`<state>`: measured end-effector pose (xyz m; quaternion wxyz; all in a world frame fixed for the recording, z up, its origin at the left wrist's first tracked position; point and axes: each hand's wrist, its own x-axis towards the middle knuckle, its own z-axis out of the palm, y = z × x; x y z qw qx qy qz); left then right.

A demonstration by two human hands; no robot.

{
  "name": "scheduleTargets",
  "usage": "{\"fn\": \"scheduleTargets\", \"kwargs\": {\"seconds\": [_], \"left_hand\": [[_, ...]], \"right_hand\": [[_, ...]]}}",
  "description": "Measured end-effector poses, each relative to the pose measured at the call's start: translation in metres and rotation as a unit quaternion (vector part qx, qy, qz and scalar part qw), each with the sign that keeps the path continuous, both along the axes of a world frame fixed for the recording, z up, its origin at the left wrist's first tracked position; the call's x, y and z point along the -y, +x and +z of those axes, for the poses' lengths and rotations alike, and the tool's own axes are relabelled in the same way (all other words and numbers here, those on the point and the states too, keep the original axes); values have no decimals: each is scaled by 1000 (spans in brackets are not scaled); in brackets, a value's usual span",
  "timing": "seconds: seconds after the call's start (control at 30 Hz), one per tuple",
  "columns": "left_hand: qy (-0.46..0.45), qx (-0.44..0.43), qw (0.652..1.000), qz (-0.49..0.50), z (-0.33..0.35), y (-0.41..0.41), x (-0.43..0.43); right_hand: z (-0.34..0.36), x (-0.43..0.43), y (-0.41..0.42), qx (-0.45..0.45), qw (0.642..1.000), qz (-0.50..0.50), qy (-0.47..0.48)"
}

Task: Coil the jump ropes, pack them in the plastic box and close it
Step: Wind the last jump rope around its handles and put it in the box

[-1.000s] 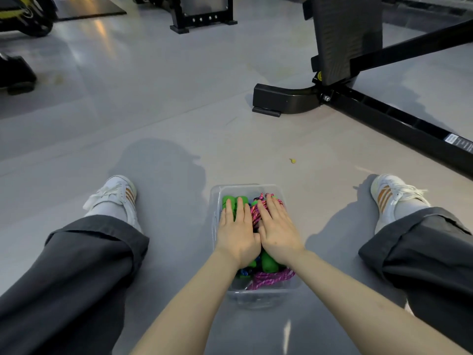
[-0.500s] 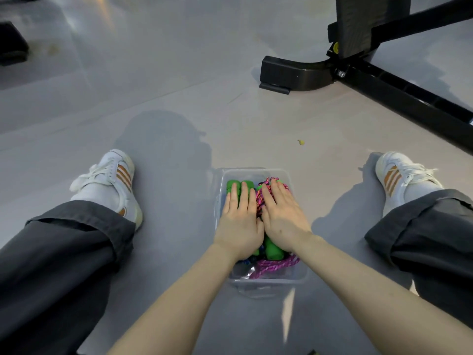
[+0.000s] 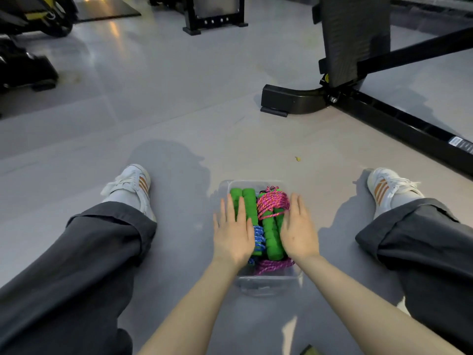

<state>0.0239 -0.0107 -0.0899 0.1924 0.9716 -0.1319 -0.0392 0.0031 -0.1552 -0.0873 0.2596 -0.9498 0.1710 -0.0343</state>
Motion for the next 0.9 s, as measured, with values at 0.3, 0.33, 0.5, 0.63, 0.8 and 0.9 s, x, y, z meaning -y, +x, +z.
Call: {"fn": "scheduleTargets", "kwargs": {"seconds": [0.3,0.33,0.5,0.63,0.8,0.9], "left_hand": [[-12,-93,995,-40,-6,-15,-4],[2,-86,995,-50,-7,-15,-5],[43,39,979,-195,-6,-21,-15],[134,149,920,-337,-18,-34,-21],[170,178,909,-337,-21,-32,-22],[184,202,889,-367,-20,-27,-30]], "right_hand": [[-6,-5,-6,-39,998,-12,45],[-7,-6,-8,-41,999,4,36],[-3,0,-13,-5,999,22,49],[11,10,12,-10,979,163,-119],[35,8,76,-54,895,292,-333],[38,8,106,-142,870,311,-355]]}}
